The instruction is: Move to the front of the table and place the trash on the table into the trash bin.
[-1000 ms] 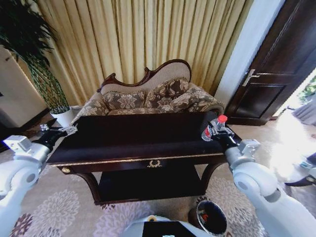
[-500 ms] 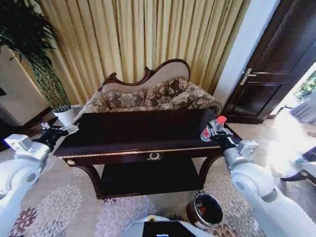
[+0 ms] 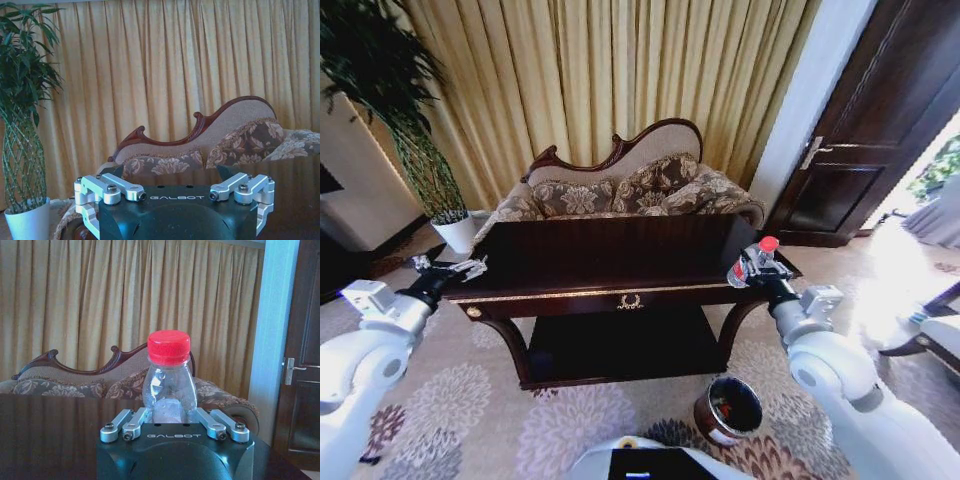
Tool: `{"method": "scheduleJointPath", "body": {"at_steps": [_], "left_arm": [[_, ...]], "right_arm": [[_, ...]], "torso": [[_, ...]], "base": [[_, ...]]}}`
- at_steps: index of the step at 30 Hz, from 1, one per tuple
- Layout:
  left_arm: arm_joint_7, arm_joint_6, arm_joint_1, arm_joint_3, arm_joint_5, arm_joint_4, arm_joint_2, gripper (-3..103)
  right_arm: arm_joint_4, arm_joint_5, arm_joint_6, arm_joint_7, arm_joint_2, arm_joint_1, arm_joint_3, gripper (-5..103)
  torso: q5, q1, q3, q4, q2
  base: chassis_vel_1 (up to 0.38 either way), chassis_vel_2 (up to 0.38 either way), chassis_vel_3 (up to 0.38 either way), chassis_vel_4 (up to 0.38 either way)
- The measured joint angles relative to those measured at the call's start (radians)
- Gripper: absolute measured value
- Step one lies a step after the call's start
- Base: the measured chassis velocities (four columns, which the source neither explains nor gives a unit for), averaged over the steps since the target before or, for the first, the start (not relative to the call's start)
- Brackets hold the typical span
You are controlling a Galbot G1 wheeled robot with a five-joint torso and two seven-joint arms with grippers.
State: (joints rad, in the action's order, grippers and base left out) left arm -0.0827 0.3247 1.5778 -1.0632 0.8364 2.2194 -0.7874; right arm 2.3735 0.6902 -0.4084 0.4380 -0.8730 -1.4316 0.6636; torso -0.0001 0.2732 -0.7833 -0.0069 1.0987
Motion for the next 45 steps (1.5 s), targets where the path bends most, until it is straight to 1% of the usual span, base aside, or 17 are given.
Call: {"method": "scheduleJointPath", "body": {"at_steps": [5,7,11,16,20,22,25,26,27,30,33,35,41,42,43,44,45], "left_arm": [[-0.002,-0.002,0.004,0.005,-0.012,0.019,-0.016,100],[-0.004,-0.004,0.005,0.008,-0.018,0.023,-0.018,100],[-0.005,-0.005,0.010,0.006,-0.019,0.028,-0.019,100],[-0.005,-0.008,0.024,-0.004,-0.021,0.033,-0.032,100],[-0.004,-0.017,0.046,-0.002,-0.041,0.045,-0.064,100],[-0.003,-0.018,0.050,-0.001,-0.043,0.048,-0.068,100],[-0.002,-0.022,0.062,-0.001,-0.054,0.058,-0.083,100],[-0.002,-0.022,0.062,-0.001,-0.054,0.058,-0.083,100],[-0.002,-0.023,0.064,-0.002,-0.057,0.059,-0.088,100],[-0.002,-0.024,0.067,-0.007,-0.058,0.061,-0.092,100],[-0.002,-0.024,0.073,-0.022,-0.053,0.071,-0.101,100],[-0.002,-0.024,0.074,-0.023,-0.056,0.071,-0.106,100],[-0.002,-0.046,0.091,0.004,-0.106,0.055,-0.138,100],[-0.001,-0.051,0.094,0.009,-0.115,0.051,-0.142,100],[0.000,-0.055,0.097,0.014,-0.123,0.049,-0.147,100],[0.001,-0.059,0.100,0.019,-0.128,0.049,-0.152,100],[0.001,-0.059,0.100,0.019,-0.128,0.049,-0.152,100]], "right_arm": [[-0.014,-0.030,0.016,0.001,-0.019,-0.002,-0.027,26],[-0.042,-0.048,0.044,0.007,-0.034,-0.001,-0.056,26],[-0.102,-0.057,0.053,0.003,-0.060,0.002,-0.079,26],[-0.244,-0.097,0.059,-0.029,-0.105,-0.005,-0.106,26],[-0.411,-0.168,0.099,-0.072,-0.152,-0.001,-0.126,26],[-0.434,-0.176,0.104,-0.077,-0.159,0.002,-0.127,26],[-0.564,-0.220,0.139,-0.108,-0.185,0.021,-0.135,26],[-0.564,-0.220,0.139,-0.108,-0.185,0.021,-0.135,26],[-0.628,-0.235,0.165,-0.119,-0.199,0.033,-0.141,26],[-0.681,-0.246,0.185,-0.124,-0.212,0.045,-0.145,26],[-0.791,-0.285,0.219,-0.140,-0.235,0.069,-0.154,26],[-0.829,-0.304,0.233,-0.143,-0.242,0.080,-0.159,26],[-0.925,-0.364,0.258,-0.142,-0.263,0.110,-0.165,25],[-0.934,-0.372,0.263,-0.141,-0.265,0.111,-0.165,30],[-0.944,-0.380,0.270,-0.141,-0.268,0.112,-0.164,30],[-0.952,-0.386,0.276,-0.142,-0.271,0.112,-0.163,35],[-0.952,-0.386,0.276,-0.142,-0.271,0.112,-0.163,35]], "torso": [[0.0002,0.000,0.000,-0.0002,0.000],[0.0002,-0.001,0.000,0.0000,0.000],[0.0001,-0.001,0.000,0.0000,0.001],[0.0002,0.000,0.000,-0.0002,0.000],[0.0001,0.001,0.000,0.0000,0.000],[0.0002,0.000,0.000,0.0000,0.000],[0.0001,0.000,0.000,0.0002,0.000],[0.0001,0.000,0.000,0.0002,0.000],[0.0001,0.000,0.000,-0.0002,0.000],[0.0001,0.000,0.000,-0.0002,0.000],[0.0002,0.000,0.000,-0.0001,0.000],[0.0003,0.000,0.000,-0.0002,0.000],[0.0000,0.000,0.000,0.0001,0.000],[-0.0001,0.000,0.000,0.0001,0.000],[0.0000,0.000,0.000,0.0000,0.000],[0.0001,0.000,0.000,-0.0001,0.000],[0.0001,0.000,0.000,-0.0001,0.000]], "base": [[0.151,-0.152,-0.167,0.158],[0.127,-0.134,-0.125,0.140],[0.056,-0.088,-0.086,0.084],[0.004,-0.006,-0.008,0.010],[0.000,0.000,0.000,0.000],[0.000,0.000,0.000,0.000],[0.000,0.000,0.000,0.000],[0.000,0.000,0.000,0.000],[0.000,0.000,0.000,0.000],[0.000,0.000,0.000,0.000],[0.000,0.000,0.000,0.000],[0.000,0.000,0.000,0.000],[0.000,0.000,0.000,0.000],[0.000,0.000,0.000,0.000],[0.000,0.000,0.000,0.000],[0.000,0.000,0.000,0.000],[0.000,0.000,0.000,0.000]]}}
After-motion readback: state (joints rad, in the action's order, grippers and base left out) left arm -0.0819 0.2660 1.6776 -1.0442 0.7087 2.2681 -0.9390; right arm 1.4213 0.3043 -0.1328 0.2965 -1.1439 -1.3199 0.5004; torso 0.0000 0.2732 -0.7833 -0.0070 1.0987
